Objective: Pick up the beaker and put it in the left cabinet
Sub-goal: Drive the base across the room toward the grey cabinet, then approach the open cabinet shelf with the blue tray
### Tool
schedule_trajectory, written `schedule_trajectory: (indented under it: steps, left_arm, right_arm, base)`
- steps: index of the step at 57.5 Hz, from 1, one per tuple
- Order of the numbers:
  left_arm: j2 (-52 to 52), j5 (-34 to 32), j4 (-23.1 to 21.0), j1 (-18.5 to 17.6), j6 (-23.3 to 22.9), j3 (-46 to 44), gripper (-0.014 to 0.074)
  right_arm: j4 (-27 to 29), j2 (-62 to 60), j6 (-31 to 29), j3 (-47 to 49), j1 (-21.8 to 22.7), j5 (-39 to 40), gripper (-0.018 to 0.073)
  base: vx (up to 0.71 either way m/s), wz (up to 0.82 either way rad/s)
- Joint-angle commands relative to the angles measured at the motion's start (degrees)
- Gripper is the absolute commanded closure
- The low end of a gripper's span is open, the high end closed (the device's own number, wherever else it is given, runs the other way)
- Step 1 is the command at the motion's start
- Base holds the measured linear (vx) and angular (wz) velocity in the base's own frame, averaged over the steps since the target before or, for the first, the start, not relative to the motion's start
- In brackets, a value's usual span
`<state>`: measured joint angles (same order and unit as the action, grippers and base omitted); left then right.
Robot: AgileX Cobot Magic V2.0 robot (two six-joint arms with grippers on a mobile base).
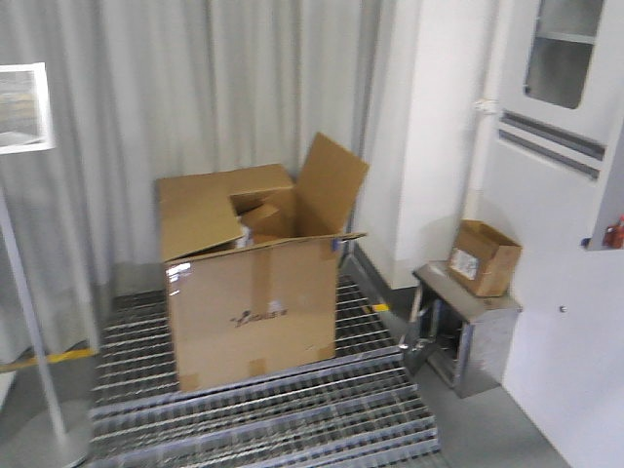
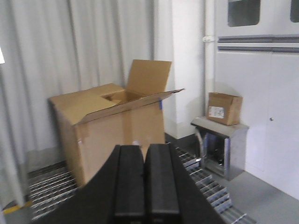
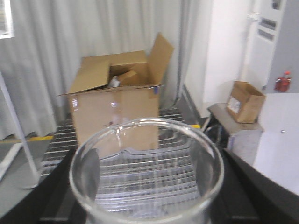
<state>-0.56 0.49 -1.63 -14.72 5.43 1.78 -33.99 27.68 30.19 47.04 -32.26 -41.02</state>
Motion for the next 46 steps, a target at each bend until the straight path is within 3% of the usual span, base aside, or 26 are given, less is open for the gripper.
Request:
schedule_trajectory:
  steps: [1,18,46]
  left_arm:
    - [-1.1,-4.8,-0.5,-0.2,-0.2,0.9,0.0595]
    - [-1.1,-4.8,-0.5,-0.2,-0.2,0.9,0.0595]
    - [-1.1,-4.8,-0.5,-0.2,-0.2,0.9,0.0595]
  right_arm:
    - [-2.2,0.6,-0.3,1.5,0.1,4.3,0.0564]
    - [-2.2,0.6,-0.3,1.5,0.1,4.3,0.0564]
    - [-2.2,0.6,-0.3,1.5,0.1,4.3,0.0564]
  base:
    - [0.58,-0.5]
    - [0.53,-0.64]
    - [0.41,-0.87]
